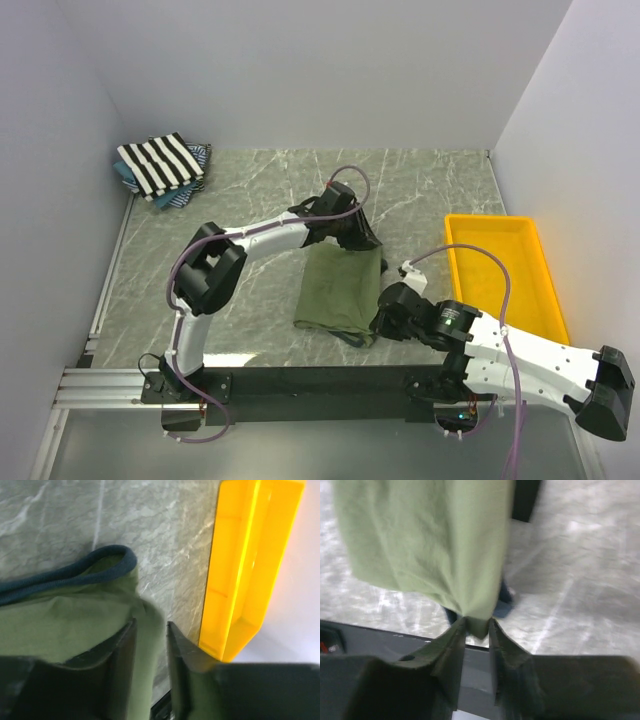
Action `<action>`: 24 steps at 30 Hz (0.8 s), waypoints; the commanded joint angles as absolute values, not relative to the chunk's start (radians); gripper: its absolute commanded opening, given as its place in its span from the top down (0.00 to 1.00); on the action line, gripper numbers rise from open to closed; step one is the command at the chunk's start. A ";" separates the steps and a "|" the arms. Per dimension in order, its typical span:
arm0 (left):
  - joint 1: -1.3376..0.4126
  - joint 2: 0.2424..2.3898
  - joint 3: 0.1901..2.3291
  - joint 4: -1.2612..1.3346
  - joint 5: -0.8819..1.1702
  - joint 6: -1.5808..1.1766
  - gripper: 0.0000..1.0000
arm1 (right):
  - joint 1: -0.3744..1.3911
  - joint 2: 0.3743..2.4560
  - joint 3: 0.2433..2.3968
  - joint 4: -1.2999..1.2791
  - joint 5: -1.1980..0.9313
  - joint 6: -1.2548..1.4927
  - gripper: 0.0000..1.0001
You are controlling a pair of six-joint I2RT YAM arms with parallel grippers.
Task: Fold and stack the tank tops
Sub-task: Fold the tank top
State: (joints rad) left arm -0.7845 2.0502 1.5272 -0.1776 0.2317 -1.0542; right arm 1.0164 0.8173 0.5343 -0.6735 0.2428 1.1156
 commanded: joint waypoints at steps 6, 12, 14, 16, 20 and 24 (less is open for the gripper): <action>-0.759 1.984 1.618 -0.100 0.295 -0.948 0.45 | 1.019 0.718 0.623 -0.882 0.383 1.201 0.60; -0.648 1.807 1.493 -0.224 0.224 -0.953 0.54 | 1.016 0.849 0.776 -0.738 0.361 1.030 0.57; -0.618 1.728 1.379 -0.239 0.215 -0.960 0.61 | 1.017 0.975 0.827 -0.646 0.322 0.987 0.57; -0.591 1.677 1.300 -0.244 0.209 -0.953 0.62 | 1.017 1.076 0.841 -0.576 0.247 0.931 0.58; -0.569 1.541 1.070 -0.216 0.190 -0.928 0.56 | 1.019 1.210 0.839 -0.454 0.184 0.887 0.58; -0.531 1.486 0.902 -0.068 0.319 -0.901 0.44 | 1.016 1.259 0.766 -0.405 0.163 0.910 0.58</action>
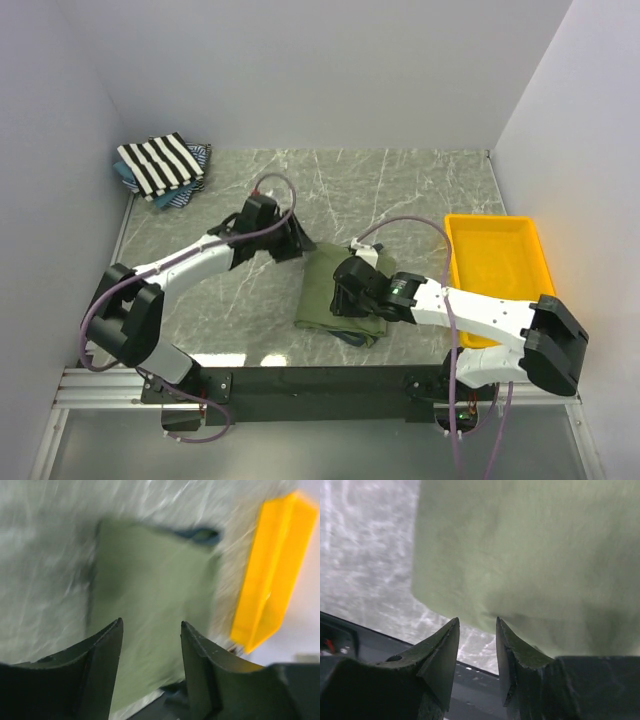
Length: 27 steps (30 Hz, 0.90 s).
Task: Fold and stack the tank tops
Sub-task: Fold the tank top
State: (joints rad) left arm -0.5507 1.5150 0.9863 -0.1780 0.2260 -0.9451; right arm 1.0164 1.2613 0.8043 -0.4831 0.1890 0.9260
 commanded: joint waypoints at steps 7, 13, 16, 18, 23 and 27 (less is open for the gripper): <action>-0.525 1.578 0.804 0.060 0.499 -0.874 0.43 | 0.977 1.224 0.562 -0.348 0.135 0.986 0.58; -0.525 1.612 0.791 0.051 0.472 -0.844 0.41 | 0.966 1.187 0.503 -0.341 0.130 1.008 0.58; -0.525 1.657 0.792 0.072 0.515 -0.836 0.41 | 0.960 1.180 0.517 -0.359 0.130 0.999 0.58; -0.526 1.683 0.795 0.054 0.500 -0.827 0.41 | 0.957 1.164 0.526 -0.371 0.130 0.993 0.58; -0.525 1.710 0.799 0.006 0.422 -0.825 0.40 | 0.985 1.092 0.630 -0.451 0.146 0.947 0.58; -0.525 1.723 0.810 0.006 0.416 -0.830 0.40 | 1.040 1.136 0.768 -0.502 0.196 0.876 0.56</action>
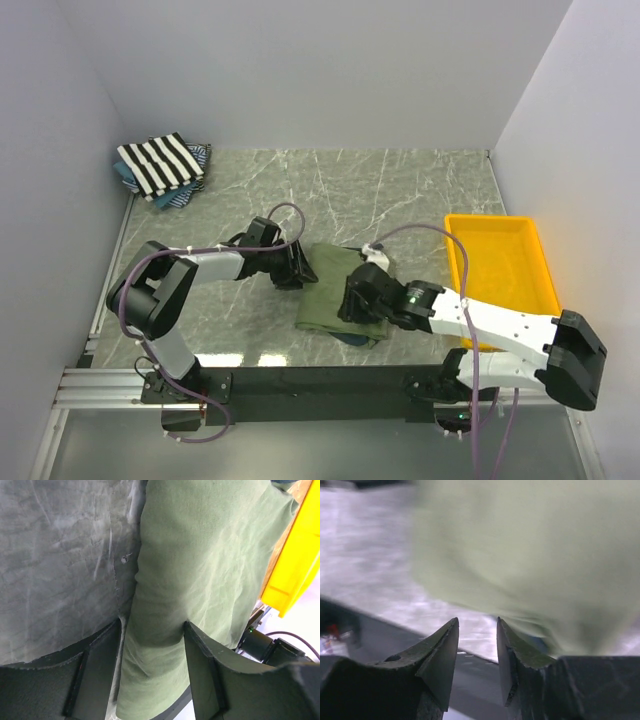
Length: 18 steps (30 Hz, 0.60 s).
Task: Fold and stack the tank tops
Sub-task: Fold the tank top, then neatly place the folded tank top to the corner
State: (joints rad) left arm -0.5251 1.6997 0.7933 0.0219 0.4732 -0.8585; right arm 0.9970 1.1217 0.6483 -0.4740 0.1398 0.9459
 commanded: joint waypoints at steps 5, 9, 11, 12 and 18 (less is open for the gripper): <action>-0.523 1.697 0.819 -0.043 0.381 -0.821 0.37 | 1.127 1.356 1.009 -0.541 0.297 0.770 0.54; -0.473 1.637 0.795 -0.094 0.269 -0.851 0.35 | 1.175 1.596 1.170 -0.574 0.411 0.730 0.50; -0.416 1.597 0.773 -0.118 0.244 -0.864 0.34 | 1.189 1.664 1.244 -0.600 0.440 0.729 0.50; -0.397 1.585 0.766 -0.123 0.230 -0.873 0.34 | 1.193 1.719 1.265 -0.610 0.455 0.730 0.49; -0.327 1.531 0.756 -0.132 0.238 -0.877 0.34 | 1.207 1.847 1.333 -0.649 0.503 0.756 0.45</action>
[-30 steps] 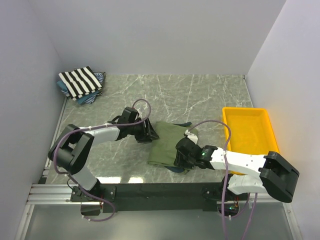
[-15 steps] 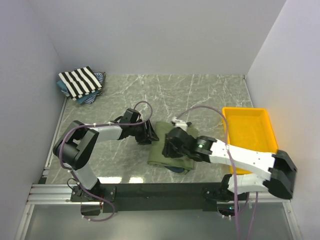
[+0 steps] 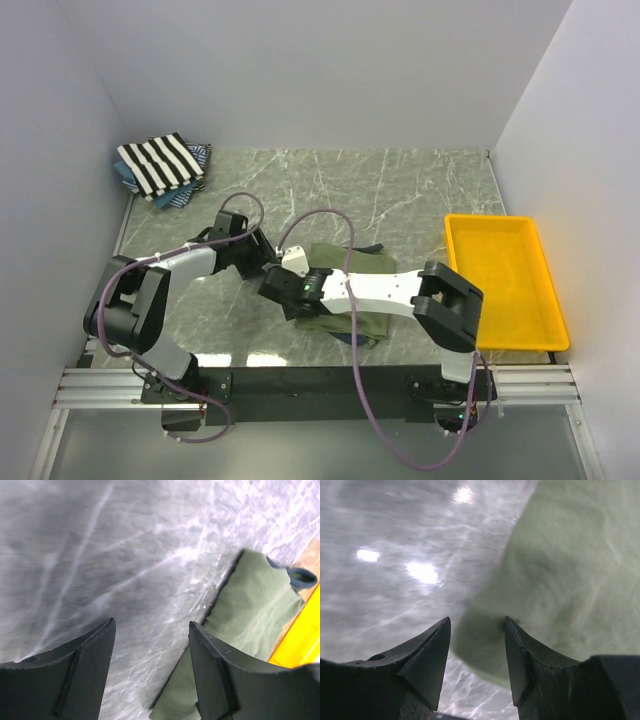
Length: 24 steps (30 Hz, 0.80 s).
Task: Fold and stack the tank tops
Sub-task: Neatly place the folded tank top to the corner
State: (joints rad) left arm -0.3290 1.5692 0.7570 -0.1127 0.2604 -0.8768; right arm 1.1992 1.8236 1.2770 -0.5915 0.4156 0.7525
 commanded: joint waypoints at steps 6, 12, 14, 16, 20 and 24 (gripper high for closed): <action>-0.327 1.542 0.743 -0.063 0.324 -0.871 0.35 | 1.215 1.896 1.315 -0.618 0.462 0.765 0.44; -0.337 1.532 0.726 -0.021 0.448 -0.841 0.34 | 1.215 1.870 1.206 -0.519 0.396 0.802 0.50; -0.357 1.529 0.727 -0.034 0.462 -0.831 0.34 | 1.213 1.847 1.148 -0.468 0.387 0.815 0.56; -0.374 1.523 0.723 -0.032 0.479 -0.830 0.33 | 1.207 1.803 1.080 -0.396 0.358 0.824 0.69; -0.426 1.522 0.700 -0.018 0.503 -0.841 0.31 | 1.177 1.694 0.957 -0.273 0.311 0.853 0.94; -0.460 1.509 0.670 -0.008 0.515 -0.851 0.29 | 1.148 1.603 0.855 -0.174 0.275 0.868 0.98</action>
State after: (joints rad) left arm -0.4393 1.5486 0.6899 -0.0456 0.4755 -0.8585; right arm 1.1702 1.6714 0.9134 -0.2661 0.3241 0.8303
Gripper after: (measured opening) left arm 0.706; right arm 0.072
